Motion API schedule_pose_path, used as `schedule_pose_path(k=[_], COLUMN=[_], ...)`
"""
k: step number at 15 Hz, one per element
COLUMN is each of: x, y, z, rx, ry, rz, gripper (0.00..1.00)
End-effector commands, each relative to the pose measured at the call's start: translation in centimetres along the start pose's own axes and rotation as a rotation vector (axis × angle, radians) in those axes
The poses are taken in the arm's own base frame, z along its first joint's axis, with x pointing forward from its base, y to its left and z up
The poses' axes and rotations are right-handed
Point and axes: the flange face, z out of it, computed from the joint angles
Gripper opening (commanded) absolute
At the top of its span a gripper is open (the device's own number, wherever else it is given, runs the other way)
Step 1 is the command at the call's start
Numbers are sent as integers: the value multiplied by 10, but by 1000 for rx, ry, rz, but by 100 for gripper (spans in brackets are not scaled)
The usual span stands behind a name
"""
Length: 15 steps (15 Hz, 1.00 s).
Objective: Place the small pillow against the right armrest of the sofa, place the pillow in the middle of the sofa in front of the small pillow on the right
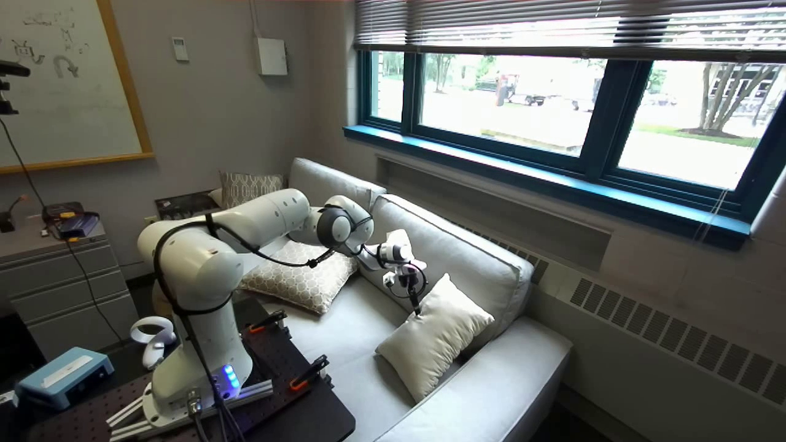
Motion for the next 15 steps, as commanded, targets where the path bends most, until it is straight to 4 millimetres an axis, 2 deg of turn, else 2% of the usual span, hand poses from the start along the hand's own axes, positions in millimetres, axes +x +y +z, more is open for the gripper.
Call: schedule_pose_path(k=[1,3,7,12,14,15], x=[12,13,9,6,3,3], y=[17,21,21,15,14,1], z=[12,16,15,18,22,0], rx=[-55,-91,-143,-25,42,59], ry=[20,27,49,-30,-123,-177], rz=[-27,-16,-29,71,106,107], gripper=[75,71,38,2,0,0])
